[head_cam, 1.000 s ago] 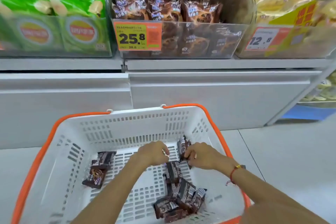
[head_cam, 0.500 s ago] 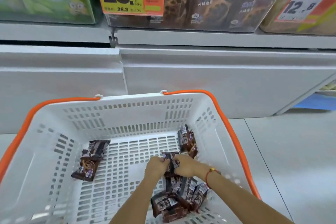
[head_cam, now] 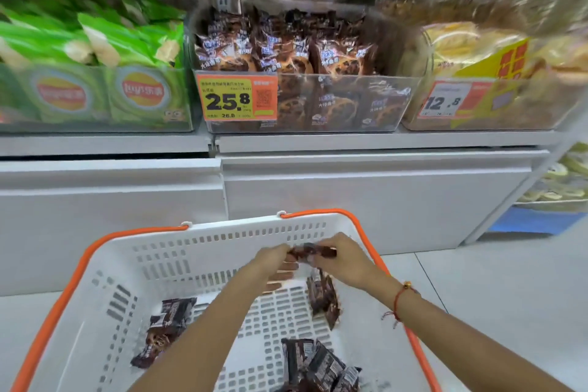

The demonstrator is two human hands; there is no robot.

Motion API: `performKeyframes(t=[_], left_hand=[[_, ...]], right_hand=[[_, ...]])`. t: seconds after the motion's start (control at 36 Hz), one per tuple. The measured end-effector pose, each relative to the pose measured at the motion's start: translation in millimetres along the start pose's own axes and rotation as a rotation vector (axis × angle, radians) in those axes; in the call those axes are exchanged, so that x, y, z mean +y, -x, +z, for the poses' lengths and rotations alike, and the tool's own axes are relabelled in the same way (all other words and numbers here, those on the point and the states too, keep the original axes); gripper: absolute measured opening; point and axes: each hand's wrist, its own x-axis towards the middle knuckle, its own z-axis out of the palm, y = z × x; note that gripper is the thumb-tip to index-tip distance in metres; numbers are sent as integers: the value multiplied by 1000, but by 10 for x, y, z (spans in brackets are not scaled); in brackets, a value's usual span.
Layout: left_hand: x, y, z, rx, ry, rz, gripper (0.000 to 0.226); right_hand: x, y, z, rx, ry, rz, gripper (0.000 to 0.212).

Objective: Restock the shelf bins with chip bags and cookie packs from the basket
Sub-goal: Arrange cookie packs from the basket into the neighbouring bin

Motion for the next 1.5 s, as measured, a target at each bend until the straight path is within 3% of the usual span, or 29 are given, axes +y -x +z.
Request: performKeyframes(t=[0.14,0.22,0.28,0.44,0.58,0.67,0.75,0.86,0.92,1.06,1.17,1.28,1.39,1.5], left_hand=[[349,328,7,-5,-33,202,17],[523,491,-26,-94,-27,284,35],[635,615,-45,-121,-22,351,35],[916,902,-72,-33,16,521,29],[1046,1089,-94,-35,-229,566,7],[1143,1154,-84,9,-273,594,26],[1294,1267,-88,-22,-245,665,43],[1494,1420,-95,-8,-356,817,18],[1556,1473,-86,-8,-373,885,17],[1686,1524,-46,92,-188,904,28],[1760,1567,5,49,-18,841,25],[1847,1605,-42,-15,-99,799,17],[2028,1644,-100,-82,-164,825,46],[2304,1715,-71,-106,-341,856,33]], right_hand=[[-308,107,-526,12,-262,141,31],[-487,174,-761,50,-336,153,18],[-607,222,-891,86,-369,140,16],[-913,413,-1149,154,-530,136,35],[-1075,487,-1294,290,-663,63,43],[-1186,520,-1402,272,-623,18,47],[-1294,560,-1502,214,-431,-24,47],[-1414,571,-1555,178,-337,-36,59],[-1465,578,-1577,207,-355,-51,59],[-1497,603,-1630,282,-515,-61,50],[-1521,624,-1699,301,-679,-70,39],[-1554,637,-1823,372,-705,-109,33],[-1590,622,-1999,391,-616,-128,27],[-1607,523,-2160,387,-546,-180,25]])
